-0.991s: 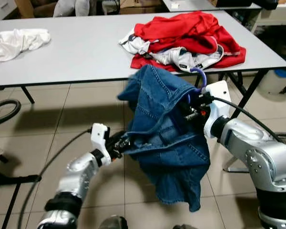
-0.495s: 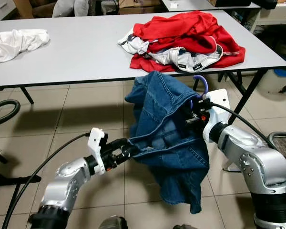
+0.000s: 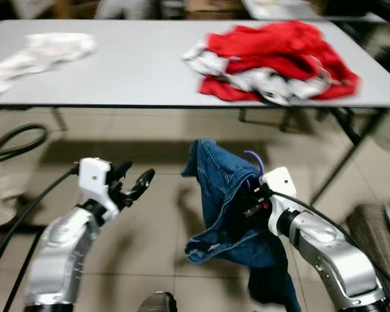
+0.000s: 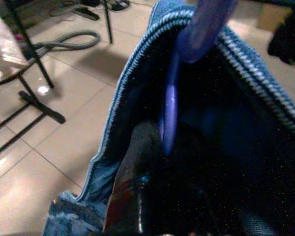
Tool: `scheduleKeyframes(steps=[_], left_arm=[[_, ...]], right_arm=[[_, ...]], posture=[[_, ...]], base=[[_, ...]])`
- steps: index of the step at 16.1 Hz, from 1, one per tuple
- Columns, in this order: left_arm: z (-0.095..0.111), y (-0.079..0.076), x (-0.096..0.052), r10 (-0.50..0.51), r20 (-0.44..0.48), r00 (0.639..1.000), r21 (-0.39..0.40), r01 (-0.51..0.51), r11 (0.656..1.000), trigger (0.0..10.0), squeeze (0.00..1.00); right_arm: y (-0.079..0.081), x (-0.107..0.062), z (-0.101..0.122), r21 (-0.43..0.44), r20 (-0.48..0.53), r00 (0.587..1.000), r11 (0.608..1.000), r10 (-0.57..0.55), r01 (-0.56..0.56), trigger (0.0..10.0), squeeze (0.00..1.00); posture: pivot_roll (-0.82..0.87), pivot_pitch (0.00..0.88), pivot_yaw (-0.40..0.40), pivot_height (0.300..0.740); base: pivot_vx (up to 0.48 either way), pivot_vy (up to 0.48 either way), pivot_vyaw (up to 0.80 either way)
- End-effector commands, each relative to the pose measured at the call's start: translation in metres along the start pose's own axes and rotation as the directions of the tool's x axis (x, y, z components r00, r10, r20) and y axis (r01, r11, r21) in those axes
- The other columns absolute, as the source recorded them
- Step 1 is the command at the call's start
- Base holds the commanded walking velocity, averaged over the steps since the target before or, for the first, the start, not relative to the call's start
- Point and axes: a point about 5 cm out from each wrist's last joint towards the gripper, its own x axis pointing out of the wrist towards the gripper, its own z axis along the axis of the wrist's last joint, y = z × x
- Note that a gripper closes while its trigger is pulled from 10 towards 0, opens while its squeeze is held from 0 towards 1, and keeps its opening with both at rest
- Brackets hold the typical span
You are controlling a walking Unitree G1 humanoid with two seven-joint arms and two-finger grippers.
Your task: Hang hanger
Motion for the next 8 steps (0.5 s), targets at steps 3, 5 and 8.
scheduleKeyframes(steps=[3,5,8], left_arm=[[-0.004,-0.007,0.015,0.172,-0.002,0.985,0.058,-0.172,0.983,10.0,0.0],[-0.014,-0.008,0.013,0.224,-0.028,0.974,0.05,-0.222,0.974,10.0,0.0],[-0.024,-0.005,0.007,0.288,-0.048,0.956,0.101,-0.282,0.954,10.0,0.0]], right_arm=[[-0.007,0.006,-0.012,0.003,0.03,0.996,0.997,-0.083,0.083,10.0,0.0],[-0.005,0.01,-0.016,0.024,0.038,0.995,0.995,-0.093,0.092,10.0,0.0],[-0.003,0.017,-0.021,0.028,0.055,0.996,0.997,-0.071,0.07,10.0,0.0]], posture=[[0.02,0.024,0.018,0.74],[0.02,0.022,0.018,0.74],[0.03,0.027,0.02,0.74]], base=[[0.0,0.0,0.8],[0.302,0.0,0.8],[0.341,0.0,0.8]])
